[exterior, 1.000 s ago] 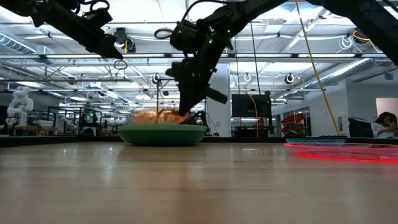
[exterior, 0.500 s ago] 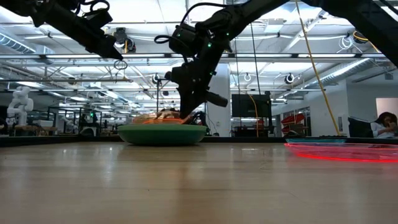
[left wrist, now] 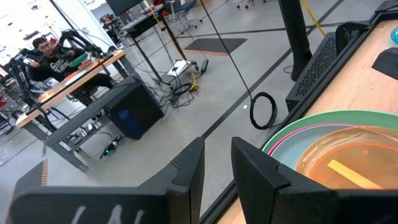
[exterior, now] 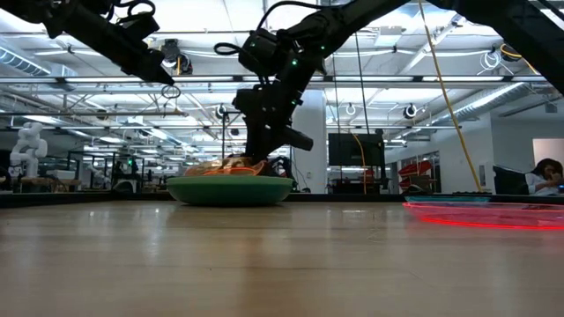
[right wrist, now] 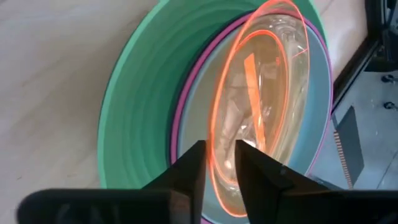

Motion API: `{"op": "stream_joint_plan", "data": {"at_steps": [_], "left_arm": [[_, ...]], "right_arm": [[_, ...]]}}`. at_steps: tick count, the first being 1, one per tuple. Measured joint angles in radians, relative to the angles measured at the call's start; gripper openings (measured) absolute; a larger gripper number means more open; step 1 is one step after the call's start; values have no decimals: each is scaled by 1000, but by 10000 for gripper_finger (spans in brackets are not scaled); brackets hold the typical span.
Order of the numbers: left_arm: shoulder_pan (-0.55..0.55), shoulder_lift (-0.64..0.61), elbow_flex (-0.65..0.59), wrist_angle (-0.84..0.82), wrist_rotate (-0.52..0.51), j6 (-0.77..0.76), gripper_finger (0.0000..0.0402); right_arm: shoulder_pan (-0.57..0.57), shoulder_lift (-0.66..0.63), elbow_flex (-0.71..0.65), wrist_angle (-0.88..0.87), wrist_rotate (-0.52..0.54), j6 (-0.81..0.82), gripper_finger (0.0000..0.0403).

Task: Stack plastic plates
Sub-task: Stack the orange plate on the light blue plate, then stack the blue plate on the orange plate

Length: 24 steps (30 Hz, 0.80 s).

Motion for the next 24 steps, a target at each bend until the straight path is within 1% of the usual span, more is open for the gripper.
{"op": "stream_joint_plan", "data": {"at_steps": [2,8,13,18,22,24], "left_arm": [[0,0,0,0,0,0,88],[0,0,0,0,0,-3,88],[0,0,0,0,0,-3,88],[0,0,0,0,0,-2,88],[0,0,0,0,0,-3,88],[0,0,0,0,0,-6,88]], "right_arm": [[0,0,0,3,2,3,96],[-5,0,0,41,72,55,141],[-15,0,0,44,76,85,169],[-29,0,0,44,80,147,184],[-32,-8,0,42,178,198,187],[-31,-24,0,42,197,277,187]]}}
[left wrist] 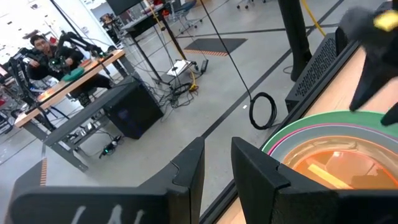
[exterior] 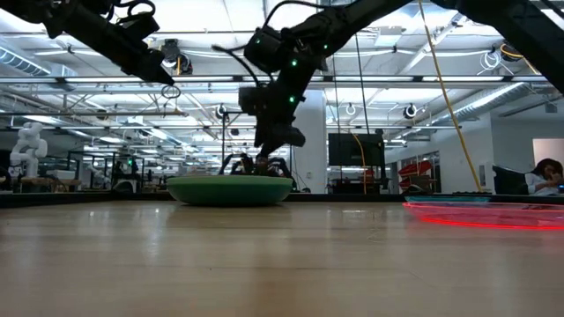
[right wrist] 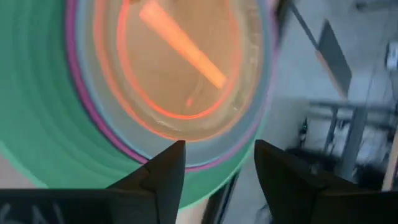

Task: Stack plastic plates
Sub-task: Stack the blue plate on the orange plate

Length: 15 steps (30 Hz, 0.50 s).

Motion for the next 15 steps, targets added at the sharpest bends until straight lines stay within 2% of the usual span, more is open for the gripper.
{"op": "stream_joint_plan", "data": {"at_steps": [5,9,12,15], "left_arm": [[0,0,0,0,0,-15,88],[0,0,0,-8,1,-44,88],[-1,0,0,-22,1,-61,88],[-1,0,0,-26,1,-77,88]], "right_arm": [[3,-43,1,-29,3,351,175],[3,-54,1,-150,2,624,163],[10,-54,1,-262,2,764,156],[30,-54,1,-356,2,836,151]]}}
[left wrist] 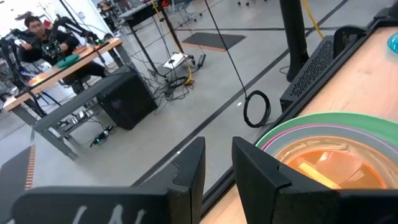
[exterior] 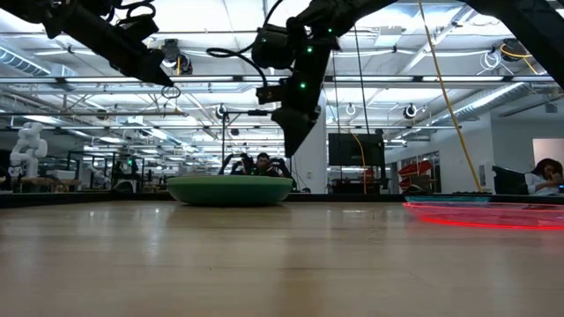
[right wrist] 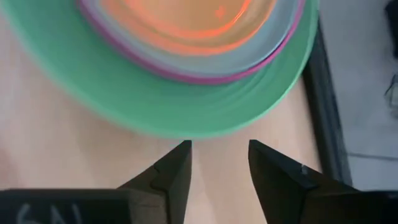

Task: Stack plastic plates
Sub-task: Stack the blue plate on the orange plate

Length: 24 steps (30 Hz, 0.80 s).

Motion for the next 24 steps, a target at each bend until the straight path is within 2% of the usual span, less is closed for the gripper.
{"op": "stream_joint_plan", "data": {"at_steps": [7,12,16,24], "left_arm": [[0,0,0,-1,0,-67,88],[-1,0,0,-19,0,-126,88],[-1,0,0,-62,0,-185,88],[-16,0,0,-101,0,-227,88]], "right_arm": [[28,-10,0,-213,-3,51,143],[17,-20,-21,-322,-54,58,141],[-15,-106,-154,-286,-53,63,141],[-137,-386,-543,-21,-52,138,141]]}}
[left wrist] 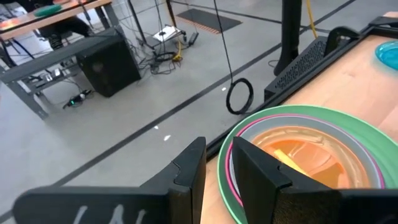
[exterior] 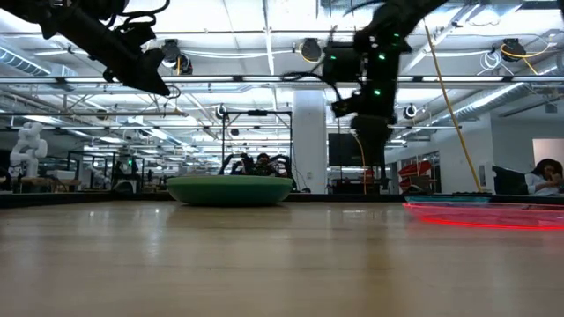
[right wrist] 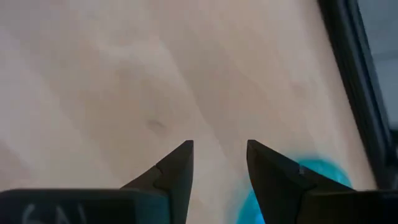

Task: Stack plastic plates
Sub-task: Stack the blue plate on the orange plate

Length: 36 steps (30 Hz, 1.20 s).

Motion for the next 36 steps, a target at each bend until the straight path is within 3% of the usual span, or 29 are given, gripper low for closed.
{"op": "stream_joint_plan", "data": {"at_steps": [5,8,14,21,36], "left_arm": [[-12,0,0,1,0,2,88],[-16,0,0,2,0,1,88],[-16,0,0,2,0,7,88],[-16,0,0,2,0,14,88],[-16,0,0,11,0,82,88]], "right_arm": [[-106,-109,-150,51,-3,130,141],[-169,-123,-197,48,-74,196,141],[-239,-114,-238,70,-183,191,141],[-271,-114,-238,80,-181,196,141],[-296,55,-235,148,-176,222,141]]}}
